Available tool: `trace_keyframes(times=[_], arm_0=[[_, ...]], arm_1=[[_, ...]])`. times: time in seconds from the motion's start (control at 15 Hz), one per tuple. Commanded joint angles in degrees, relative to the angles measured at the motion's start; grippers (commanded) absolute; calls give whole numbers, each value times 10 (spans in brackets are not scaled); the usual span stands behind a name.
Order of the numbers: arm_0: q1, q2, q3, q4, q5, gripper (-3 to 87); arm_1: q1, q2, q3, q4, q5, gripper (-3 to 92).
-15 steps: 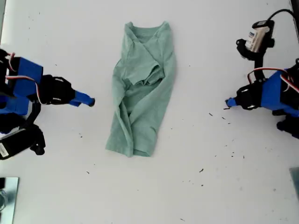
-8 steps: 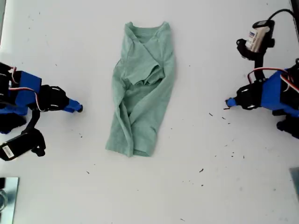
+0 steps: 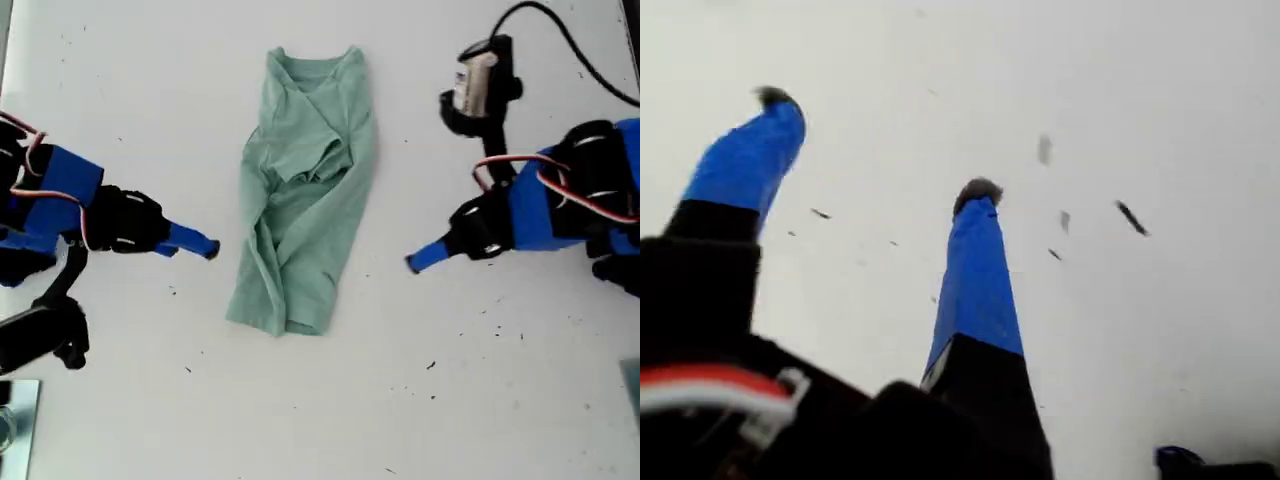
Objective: Fold t shirt
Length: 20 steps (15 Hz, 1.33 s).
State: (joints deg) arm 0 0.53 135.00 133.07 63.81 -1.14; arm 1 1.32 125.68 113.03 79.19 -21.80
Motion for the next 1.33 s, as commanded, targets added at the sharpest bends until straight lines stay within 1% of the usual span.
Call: trace_keyframes(times=[0.0,0.07,0.2,0.33,0.73,0.8,0.87,0.93,1.0,1.07,1.13,1.2,1.27], arm_0=[[33,-163,-175,11,20,239],[42,-236,-224,18,25,244],[62,-364,-308,22,29,255],[71,-438,-347,30,24,269],[57,-500,-347,22,31,278],[56,-518,-347,11,38,259],[58,-530,-350,0,46,222],[60,-541,-354,-10,58,179],[63,-546,-356,-18,68,74],[68,-547,-361,-24,69,-2],[76,-548,-372,-39,83,-2],[85,-564,-404,-43,101,-2],[98,-578,-446,-36,107,-2]], arm_1=[[-52,-238,-346,63,58,292],[-68,-333,-454,81,80,297],[-88,-460,-572,74,120,299],[-90,-499,-576,23,134,285],[-73,-621,-623,-52,142,278],[-71,-647,-626,-58,146,274],[-68,-677,-626,-59,149,257],[-67,-697,-626,-54,156,201],[-70,-705,-626,-43,162,122],[-75,-706,-625,-25,169,49],[-81,-705,-625,-18,164,24],[-88,-695,-625,-18,152,24],[-95,-672,-625,-13,135,25]])
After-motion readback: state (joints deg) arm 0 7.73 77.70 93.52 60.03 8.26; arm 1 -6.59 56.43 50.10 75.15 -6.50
